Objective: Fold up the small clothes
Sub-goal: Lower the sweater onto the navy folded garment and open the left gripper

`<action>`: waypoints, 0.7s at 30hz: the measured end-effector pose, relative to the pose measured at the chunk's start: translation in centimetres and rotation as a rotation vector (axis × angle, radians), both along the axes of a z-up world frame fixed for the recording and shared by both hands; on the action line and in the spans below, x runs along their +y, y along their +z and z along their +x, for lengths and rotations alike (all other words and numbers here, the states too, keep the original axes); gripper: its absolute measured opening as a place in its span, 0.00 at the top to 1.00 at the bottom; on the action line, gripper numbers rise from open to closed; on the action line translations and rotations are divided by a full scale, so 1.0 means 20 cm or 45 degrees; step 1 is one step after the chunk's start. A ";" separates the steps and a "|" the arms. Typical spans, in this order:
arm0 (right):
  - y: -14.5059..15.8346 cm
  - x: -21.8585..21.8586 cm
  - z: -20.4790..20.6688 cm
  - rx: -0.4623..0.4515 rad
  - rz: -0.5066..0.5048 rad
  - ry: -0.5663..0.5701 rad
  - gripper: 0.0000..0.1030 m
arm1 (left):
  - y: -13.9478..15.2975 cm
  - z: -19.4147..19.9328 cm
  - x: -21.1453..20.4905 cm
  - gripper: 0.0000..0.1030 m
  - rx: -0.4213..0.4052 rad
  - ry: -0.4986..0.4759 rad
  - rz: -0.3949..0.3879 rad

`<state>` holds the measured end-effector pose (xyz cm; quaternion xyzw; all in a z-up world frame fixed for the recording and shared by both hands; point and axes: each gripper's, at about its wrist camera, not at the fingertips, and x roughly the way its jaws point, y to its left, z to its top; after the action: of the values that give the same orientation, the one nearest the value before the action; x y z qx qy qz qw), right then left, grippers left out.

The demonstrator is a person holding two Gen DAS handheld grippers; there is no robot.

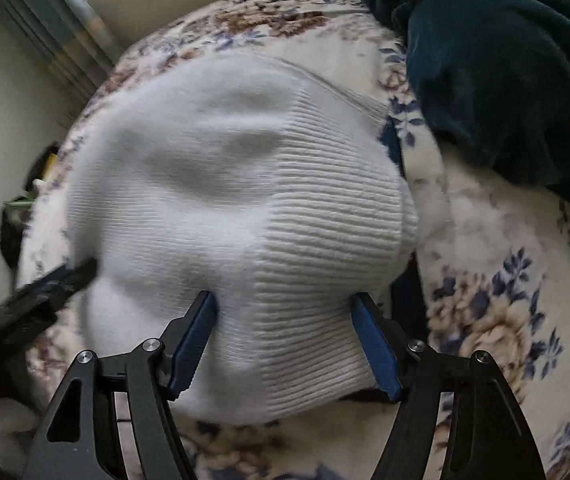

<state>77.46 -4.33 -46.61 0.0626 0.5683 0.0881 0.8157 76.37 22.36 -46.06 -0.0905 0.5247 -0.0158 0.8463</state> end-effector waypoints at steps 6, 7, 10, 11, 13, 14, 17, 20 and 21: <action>-0.11 -0.01 0.07 0.060 -0.068 -0.025 0.24 | 0.05 -0.04 -0.04 0.16 -0.005 0.004 0.037; -0.10 -0.02 0.07 0.068 -0.067 -0.039 0.20 | 0.09 -0.06 -0.06 0.15 -0.018 0.005 0.072; 0.01 -0.04 0.01 0.044 -0.081 -0.094 0.05 | 0.22 -0.14 -0.14 0.12 -0.058 0.004 0.209; 0.06 -0.05 -0.03 0.014 -0.112 -0.107 0.01 | 0.25 -0.17 -0.15 0.06 -0.070 0.005 0.225; 0.16 -0.06 -0.12 -0.057 -0.196 -0.129 0.00 | 0.31 -0.24 -0.15 0.05 -0.090 0.020 0.222; 0.20 -0.07 -0.17 -0.090 -0.240 -0.140 0.00 | 0.34 -0.27 -0.15 0.05 -0.099 0.027 0.218; 0.30 -0.08 -0.30 -0.128 -0.307 -0.168 0.00 | 0.45 -0.40 -0.17 0.05 -0.121 0.047 0.243; 0.44 -0.09 -0.43 -0.174 -0.305 -0.181 0.00 | 0.58 -0.52 -0.18 0.05 -0.144 0.065 0.244; 0.48 -0.09 -0.47 -0.187 -0.298 -0.184 0.00 | 0.62 -0.56 -0.19 0.05 -0.154 0.069 0.241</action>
<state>68.14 -6.13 -37.01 0.0012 0.5075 -0.0335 0.8610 65.10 18.62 -33.59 -0.0231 0.4693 0.0513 0.8813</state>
